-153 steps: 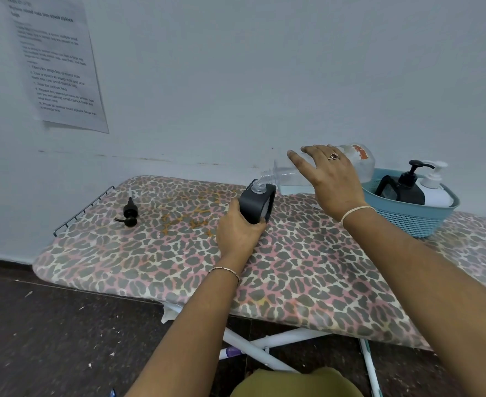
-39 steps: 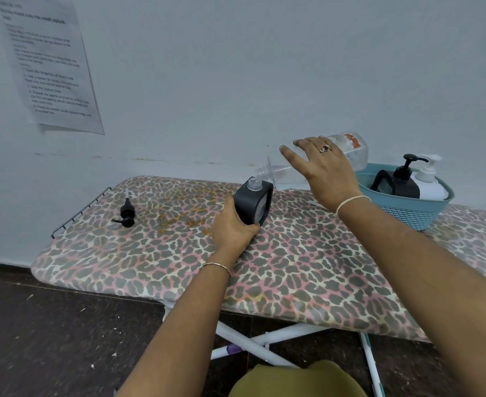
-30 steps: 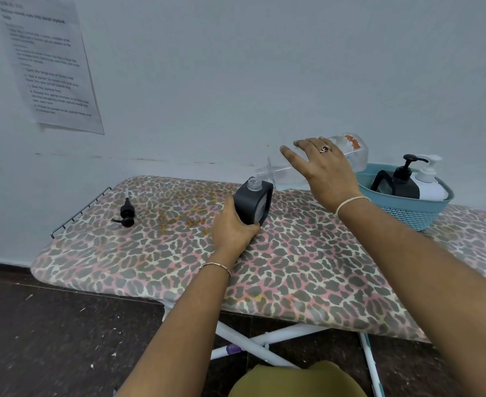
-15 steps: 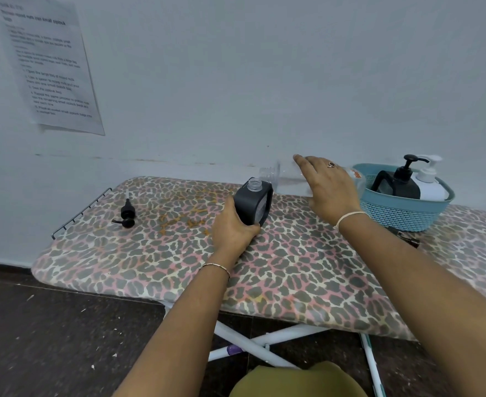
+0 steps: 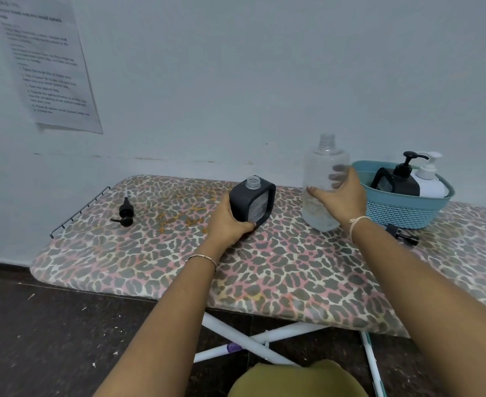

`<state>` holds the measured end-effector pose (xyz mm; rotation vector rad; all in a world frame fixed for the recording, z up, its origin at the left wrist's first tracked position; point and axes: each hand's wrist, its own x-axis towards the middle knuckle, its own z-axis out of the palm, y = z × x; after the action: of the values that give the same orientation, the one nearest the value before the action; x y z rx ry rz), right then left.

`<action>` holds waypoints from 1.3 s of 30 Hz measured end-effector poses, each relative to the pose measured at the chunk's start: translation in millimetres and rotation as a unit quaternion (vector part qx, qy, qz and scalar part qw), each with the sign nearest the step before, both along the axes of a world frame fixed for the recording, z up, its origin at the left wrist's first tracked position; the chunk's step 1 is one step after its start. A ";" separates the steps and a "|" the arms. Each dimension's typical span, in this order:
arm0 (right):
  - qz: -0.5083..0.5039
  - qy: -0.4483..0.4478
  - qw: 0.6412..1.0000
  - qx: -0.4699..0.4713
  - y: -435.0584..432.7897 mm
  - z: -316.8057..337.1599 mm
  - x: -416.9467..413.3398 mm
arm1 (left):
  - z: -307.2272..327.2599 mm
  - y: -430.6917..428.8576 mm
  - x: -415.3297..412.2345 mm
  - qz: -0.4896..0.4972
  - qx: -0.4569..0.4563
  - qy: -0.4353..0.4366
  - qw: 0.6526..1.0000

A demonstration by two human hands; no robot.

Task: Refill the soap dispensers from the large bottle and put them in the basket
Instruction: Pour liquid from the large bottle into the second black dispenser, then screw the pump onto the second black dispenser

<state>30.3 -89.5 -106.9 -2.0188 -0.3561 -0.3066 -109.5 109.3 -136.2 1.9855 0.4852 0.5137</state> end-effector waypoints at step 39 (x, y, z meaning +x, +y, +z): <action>0.100 0.067 0.993 0.019 102.4 -35.4 -112.5 | -17.5 68.7 -89.1 0.211 0.066 -0.103 0.970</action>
<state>-82.2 12.9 -142.4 -1.9358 -0.4600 -0.0534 -198.6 178.1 -153.7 1.9288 0.7643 1.0306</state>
